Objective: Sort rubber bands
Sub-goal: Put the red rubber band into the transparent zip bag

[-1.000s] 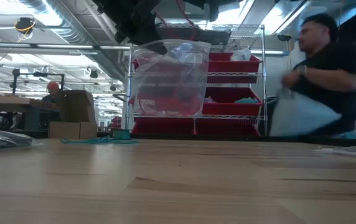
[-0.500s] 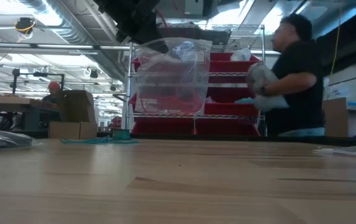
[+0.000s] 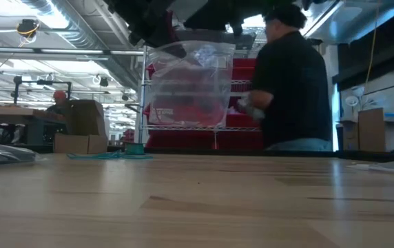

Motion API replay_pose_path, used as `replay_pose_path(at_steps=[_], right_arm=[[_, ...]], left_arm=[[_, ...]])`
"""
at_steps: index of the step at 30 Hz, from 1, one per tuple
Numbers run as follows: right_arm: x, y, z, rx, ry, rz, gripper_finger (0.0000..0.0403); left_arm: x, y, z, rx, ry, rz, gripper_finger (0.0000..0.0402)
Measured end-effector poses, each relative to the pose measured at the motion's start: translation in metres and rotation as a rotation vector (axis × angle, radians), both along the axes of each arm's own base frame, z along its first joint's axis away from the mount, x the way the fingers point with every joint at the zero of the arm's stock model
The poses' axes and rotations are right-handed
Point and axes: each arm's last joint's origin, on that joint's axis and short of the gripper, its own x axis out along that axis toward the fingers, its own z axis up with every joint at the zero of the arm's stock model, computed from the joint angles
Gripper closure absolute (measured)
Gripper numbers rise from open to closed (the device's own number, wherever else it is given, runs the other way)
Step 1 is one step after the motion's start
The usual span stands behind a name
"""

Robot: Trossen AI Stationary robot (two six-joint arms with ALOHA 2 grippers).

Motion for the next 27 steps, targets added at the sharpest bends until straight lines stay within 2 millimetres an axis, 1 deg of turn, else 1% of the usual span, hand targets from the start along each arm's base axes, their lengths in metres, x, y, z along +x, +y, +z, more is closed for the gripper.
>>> replay_pose_path(at_steps=[3,9,13,17,20,24,27], right_arm=[[-0.002,-0.001,-0.004,-0.041,0.054,-0.022,0.0403],[-0.013,-0.001,0.006,-0.060,0.083,-0.021,0.0403],[-0.017,-0.001,0.009,-0.060,0.094,-0.017,0.0403],[-0.017,0.000,0.006,-0.047,0.132,0.036,0.0403],[-0.018,0.000,0.003,-0.044,0.159,0.043,0.0402],[-0.018,0.001,0.004,-0.001,0.136,0.059,0.0393],[-0.017,0.001,0.005,0.023,0.124,0.055,0.0373]], left_arm=[[-0.001,-0.002,-0.001,0.015,0.018,-0.015,0.0402],[-0.004,-0.001,-0.005,0.010,0.074,-0.006,0.0402],[-0.005,0.000,-0.006,0.006,0.079,0.002,0.0402],[-0.004,0.003,-0.006,0.002,0.073,0.013,0.0402],[-0.005,0.006,-0.007,-0.010,0.078,0.032,0.0402],[-0.005,0.006,-0.007,-0.013,0.074,0.035,0.0402],[-0.004,0.005,-0.007,-0.035,0.071,0.011,0.0402]])
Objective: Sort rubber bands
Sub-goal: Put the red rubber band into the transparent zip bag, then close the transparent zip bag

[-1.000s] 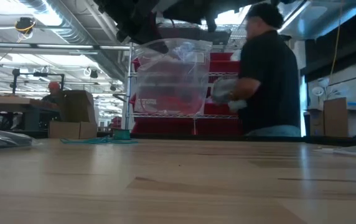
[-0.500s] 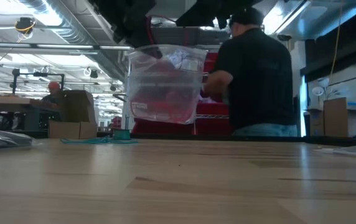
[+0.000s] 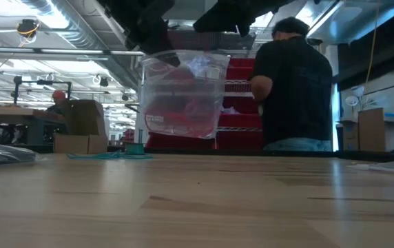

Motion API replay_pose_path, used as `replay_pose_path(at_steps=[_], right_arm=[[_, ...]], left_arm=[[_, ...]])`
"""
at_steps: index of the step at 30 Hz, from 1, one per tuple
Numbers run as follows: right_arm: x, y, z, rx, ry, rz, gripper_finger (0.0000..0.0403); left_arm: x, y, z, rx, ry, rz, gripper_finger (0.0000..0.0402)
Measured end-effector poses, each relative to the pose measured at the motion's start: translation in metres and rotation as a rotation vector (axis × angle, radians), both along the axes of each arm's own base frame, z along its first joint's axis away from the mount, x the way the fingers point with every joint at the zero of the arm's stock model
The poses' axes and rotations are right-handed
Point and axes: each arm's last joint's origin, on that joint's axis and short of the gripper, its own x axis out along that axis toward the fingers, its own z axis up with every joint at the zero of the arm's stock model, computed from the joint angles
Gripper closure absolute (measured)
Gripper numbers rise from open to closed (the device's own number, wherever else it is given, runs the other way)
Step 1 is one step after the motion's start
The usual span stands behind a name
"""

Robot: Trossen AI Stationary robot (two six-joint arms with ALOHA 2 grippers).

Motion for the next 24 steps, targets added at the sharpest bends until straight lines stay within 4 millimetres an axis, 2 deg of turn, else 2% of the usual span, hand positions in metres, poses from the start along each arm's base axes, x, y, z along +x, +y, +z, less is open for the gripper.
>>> replay_pose_path(at_steps=[6,12,19,24], right_arm=[[0.000,0.002,0.000,0.079,-0.008,0.040,0.0298],[-0.007,0.002,0.008,0.047,-0.006,0.056,0.0234],[-0.056,-0.001,0.026,0.026,0.193,0.058,0.0223],[-0.075,-0.003,0.021,0.050,0.344,0.039,0.0231]], left_arm=[[0.001,0.000,0.001,-0.021,-0.016,-0.020,0.0402],[0.001,-0.001,0.000,-0.026,-0.001,-0.029,0.0402],[0.000,-0.003,0.002,-0.021,0.001,-0.069,0.0402],[0.000,-0.007,0.002,-0.043,-0.001,-0.082,0.0402]])
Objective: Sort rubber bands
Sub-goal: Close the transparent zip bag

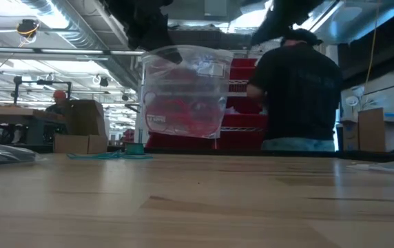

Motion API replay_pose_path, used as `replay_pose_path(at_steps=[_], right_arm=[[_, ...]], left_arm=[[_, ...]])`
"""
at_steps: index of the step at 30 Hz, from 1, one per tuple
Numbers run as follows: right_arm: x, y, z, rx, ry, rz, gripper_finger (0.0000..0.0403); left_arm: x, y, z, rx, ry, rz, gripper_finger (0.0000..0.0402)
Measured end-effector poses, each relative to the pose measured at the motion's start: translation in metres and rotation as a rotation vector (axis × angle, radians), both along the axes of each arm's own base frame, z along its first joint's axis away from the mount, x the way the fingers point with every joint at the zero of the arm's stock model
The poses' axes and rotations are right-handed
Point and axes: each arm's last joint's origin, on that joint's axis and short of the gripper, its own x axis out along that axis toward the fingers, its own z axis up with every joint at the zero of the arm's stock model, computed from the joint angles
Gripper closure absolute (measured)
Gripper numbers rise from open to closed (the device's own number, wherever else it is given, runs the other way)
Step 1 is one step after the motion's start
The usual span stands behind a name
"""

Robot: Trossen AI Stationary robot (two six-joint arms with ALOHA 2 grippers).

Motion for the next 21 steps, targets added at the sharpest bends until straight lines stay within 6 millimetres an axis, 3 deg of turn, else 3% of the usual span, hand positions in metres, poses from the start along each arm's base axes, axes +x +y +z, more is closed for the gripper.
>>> replay_pose_path(at_steps=[7,15,21], right_arm=[[-0.003,0.002,-0.025,0.079,0.115,-0.009,0.0233],[-0.006,0.003,-0.064,0.160,0.055,-0.016,0.0233],[-0.003,0.003,-0.065,0.186,-0.011,-0.006,0.0233]], left_arm=[[-0.001,-0.008,0.000,0.011,0.009,-0.037,0.0402],[-0.001,-0.012,0.000,0.016,0.011,-0.052,0.0402],[-0.001,-0.011,0.000,0.017,0.006,-0.053,0.0402]])
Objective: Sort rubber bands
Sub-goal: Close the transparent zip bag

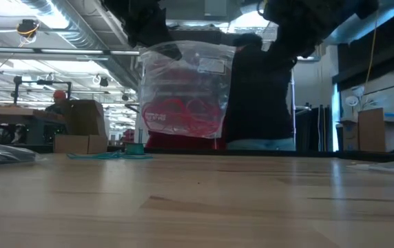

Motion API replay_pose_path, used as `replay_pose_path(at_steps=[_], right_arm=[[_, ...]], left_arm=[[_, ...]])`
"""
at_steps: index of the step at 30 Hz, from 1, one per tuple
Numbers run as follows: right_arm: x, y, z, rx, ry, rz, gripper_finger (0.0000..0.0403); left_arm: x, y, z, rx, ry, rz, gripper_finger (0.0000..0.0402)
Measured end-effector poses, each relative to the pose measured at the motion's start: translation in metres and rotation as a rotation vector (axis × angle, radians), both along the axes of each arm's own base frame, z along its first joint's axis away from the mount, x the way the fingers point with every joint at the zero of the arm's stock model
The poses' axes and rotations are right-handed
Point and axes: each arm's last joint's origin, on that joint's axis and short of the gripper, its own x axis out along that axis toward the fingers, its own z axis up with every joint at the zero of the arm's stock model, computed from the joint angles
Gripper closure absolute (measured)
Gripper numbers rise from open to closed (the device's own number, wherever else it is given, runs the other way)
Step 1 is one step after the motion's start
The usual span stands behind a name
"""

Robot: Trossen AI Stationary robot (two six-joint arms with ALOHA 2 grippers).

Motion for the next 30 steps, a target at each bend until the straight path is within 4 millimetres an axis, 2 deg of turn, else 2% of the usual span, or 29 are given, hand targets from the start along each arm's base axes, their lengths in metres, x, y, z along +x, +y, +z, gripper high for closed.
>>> replay_pose_path(at_steps=[5,14,19,30], right_arm=[[0.006,0.000,0.000,-0.016,-0.036,0.015,0.0233],[0.003,0.000,-0.028,0.007,-0.126,0.011,0.0233],[0.005,0.001,-0.026,0.026,-0.190,0.021,0.0233],[0.004,0.001,-0.029,-0.011,-0.164,0.055,0.0233]], left_arm=[[0.000,0.000,0.000,-0.001,-0.002,0.000,0.0402],[0.000,0.000,0.000,-0.014,-0.003,-0.014,0.0402],[0.001,-0.001,0.001,-0.014,-0.010,-0.016,0.0402],[0.002,0.002,0.002,-0.031,-0.030,0.007,0.0402]])
